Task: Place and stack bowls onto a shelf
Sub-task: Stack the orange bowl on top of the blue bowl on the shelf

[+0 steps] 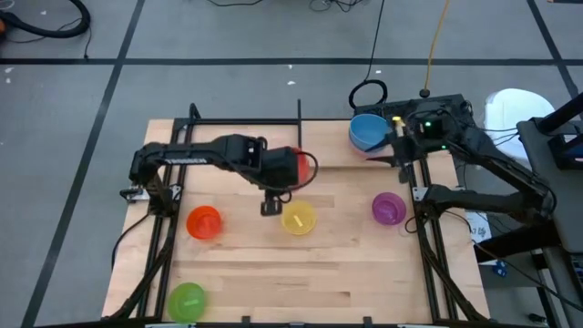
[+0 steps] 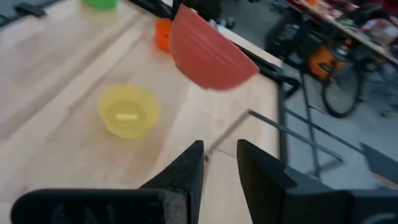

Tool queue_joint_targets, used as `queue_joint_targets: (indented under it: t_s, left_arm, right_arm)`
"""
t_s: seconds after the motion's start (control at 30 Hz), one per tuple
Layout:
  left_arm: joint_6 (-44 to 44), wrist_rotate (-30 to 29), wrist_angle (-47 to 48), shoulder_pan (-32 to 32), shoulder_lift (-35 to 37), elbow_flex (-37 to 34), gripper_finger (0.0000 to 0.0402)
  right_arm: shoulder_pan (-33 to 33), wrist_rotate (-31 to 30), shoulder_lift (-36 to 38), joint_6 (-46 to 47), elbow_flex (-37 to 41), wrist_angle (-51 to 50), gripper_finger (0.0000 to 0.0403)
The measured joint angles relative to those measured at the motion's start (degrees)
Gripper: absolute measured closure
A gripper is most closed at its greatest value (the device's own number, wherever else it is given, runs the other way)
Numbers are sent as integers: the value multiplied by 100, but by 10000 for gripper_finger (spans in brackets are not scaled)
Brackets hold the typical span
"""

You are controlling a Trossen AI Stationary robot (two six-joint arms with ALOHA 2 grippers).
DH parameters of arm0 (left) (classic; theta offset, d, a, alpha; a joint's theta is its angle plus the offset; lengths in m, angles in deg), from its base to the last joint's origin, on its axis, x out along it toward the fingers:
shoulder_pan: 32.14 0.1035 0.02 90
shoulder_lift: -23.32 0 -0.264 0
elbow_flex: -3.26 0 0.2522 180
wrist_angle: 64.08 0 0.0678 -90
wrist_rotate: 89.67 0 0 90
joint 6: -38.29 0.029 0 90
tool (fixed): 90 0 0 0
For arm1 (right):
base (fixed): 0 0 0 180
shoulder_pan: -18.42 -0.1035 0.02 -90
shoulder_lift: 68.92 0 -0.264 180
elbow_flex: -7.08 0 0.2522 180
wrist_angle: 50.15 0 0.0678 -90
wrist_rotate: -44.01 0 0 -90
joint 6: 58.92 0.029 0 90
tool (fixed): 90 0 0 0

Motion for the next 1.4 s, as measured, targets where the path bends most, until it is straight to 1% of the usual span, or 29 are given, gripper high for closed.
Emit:
queue_joint_targets:
  t_s: [0.1,0.2,0.37,0.5,0.67,0.83,1.07,1.4]
  left_arm:
    - [-103,161,-313,-87,-75,0,394]
    - [-109,216,-458,-138,-142,-1,394]
    - [-98,614,-570,-193,-241,0,394]
    - [-98,841,-594,-205,-335,-2,394]
    - [-44,1113,-706,-202,-470,-4,394]
    - [39,1276,-705,-211,-600,0,394]
    - [71,1322,-754,-206,-627,0,394]
    - [36,1431,-769,-233,-631,-9,394]
  right_arm:
    - [-326,-18,-339,224,0,329,314]
    - [-663,-39,-658,236,0,522,314]
    - [-1090,-41,-1172,35,0,717,314]
    - [-1342,-49,-1476,-147,0,1190,314]
    - [-1566,-48,-1695,-204,0,1737,314]
    - [-1754,-50,-1923,-221,0,1700,314]
    - [-1967,-44,-2270,-417,0,1828,314]
    - [-2101,3,-2668,-521,-2,2045,314]
